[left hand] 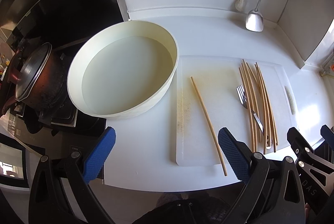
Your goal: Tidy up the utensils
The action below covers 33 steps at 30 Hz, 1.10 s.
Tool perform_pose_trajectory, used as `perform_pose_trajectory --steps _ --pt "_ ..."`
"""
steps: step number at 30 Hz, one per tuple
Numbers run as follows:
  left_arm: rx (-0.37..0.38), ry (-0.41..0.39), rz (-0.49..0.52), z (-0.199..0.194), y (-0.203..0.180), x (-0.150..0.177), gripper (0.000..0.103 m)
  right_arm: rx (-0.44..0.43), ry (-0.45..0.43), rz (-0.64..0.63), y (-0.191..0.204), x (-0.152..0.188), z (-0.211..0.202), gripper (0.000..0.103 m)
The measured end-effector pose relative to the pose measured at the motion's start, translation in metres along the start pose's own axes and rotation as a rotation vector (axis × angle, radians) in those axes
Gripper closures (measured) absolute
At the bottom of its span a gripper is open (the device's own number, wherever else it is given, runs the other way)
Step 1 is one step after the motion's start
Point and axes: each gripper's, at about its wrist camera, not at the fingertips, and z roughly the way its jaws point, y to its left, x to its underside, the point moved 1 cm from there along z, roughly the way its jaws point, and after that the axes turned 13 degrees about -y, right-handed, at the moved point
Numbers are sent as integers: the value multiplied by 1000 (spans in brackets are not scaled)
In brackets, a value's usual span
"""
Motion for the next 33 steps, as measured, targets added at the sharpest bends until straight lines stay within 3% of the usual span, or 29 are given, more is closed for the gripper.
perform_pose_trajectory --steps 33 --pt "-1 -10 9 -7 4 1 6 -3 -8 1 -2 2 -6 9"
